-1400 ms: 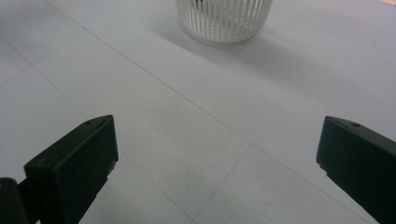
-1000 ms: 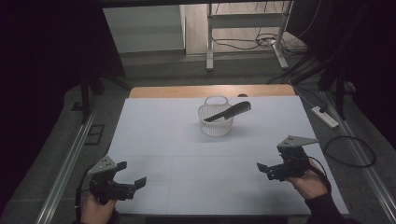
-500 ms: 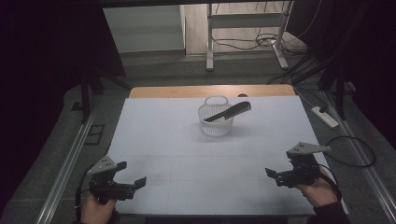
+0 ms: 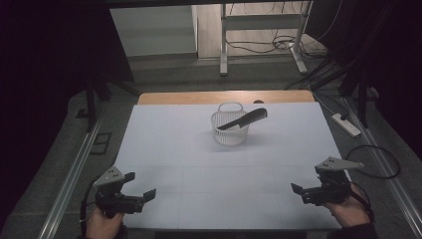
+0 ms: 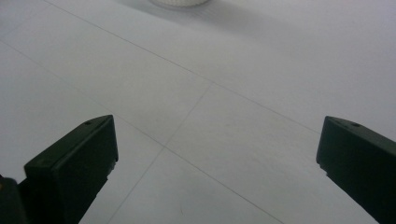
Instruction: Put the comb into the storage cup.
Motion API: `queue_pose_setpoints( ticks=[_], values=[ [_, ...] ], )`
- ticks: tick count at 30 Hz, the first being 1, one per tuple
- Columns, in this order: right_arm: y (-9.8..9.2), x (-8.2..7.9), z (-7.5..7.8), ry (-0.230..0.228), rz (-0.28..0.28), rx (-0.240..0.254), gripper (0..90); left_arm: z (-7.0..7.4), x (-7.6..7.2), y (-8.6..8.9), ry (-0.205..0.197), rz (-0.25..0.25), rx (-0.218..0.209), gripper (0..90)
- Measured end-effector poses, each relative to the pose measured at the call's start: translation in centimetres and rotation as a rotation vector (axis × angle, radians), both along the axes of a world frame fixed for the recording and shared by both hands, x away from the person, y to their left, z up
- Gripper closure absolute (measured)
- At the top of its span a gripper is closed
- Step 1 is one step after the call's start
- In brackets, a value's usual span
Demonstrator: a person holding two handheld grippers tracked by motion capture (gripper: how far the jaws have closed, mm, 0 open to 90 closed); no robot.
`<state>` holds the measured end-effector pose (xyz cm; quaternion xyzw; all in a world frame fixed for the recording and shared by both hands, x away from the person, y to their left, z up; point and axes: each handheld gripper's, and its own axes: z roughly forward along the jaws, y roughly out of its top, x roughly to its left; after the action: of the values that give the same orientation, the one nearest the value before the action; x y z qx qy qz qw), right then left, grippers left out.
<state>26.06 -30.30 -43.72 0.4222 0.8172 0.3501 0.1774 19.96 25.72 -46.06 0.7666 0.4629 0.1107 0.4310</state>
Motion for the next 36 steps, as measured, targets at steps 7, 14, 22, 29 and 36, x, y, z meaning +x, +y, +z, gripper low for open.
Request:
queue_pose_setpoints(
  ticks=[7,14,22,29,36],
  values=[
    [-0.9,-0.7,0.0,0.012,-0.035,0.009,0.0,0.0,0.0,0.0,0.0,0.002,0.0,0.0],
    [-1.4,-1.4,-0.1,0.017,-0.055,0.005,0.0,0.0,0.0,0.1,-0.001,0.01,-0.001,0.0],
    [-2.1,-2.1,-0.4,0.027,-0.072,-0.005,0.0,0.0,0.0,0.1,-0.002,0.016,0.0,0.0],
    [-2.6,-2.6,-0.5,0.041,-0.087,-0.02,0.0,0.0,0.0,0.2,-0.004,0.02,0.002,0.0],
    [-3.1,-3.0,-0.4,0.045,-0.112,-0.021,0.0,0.0,0.0,0.3,-0.007,0.017,-0.004,0.0]
  ],
)
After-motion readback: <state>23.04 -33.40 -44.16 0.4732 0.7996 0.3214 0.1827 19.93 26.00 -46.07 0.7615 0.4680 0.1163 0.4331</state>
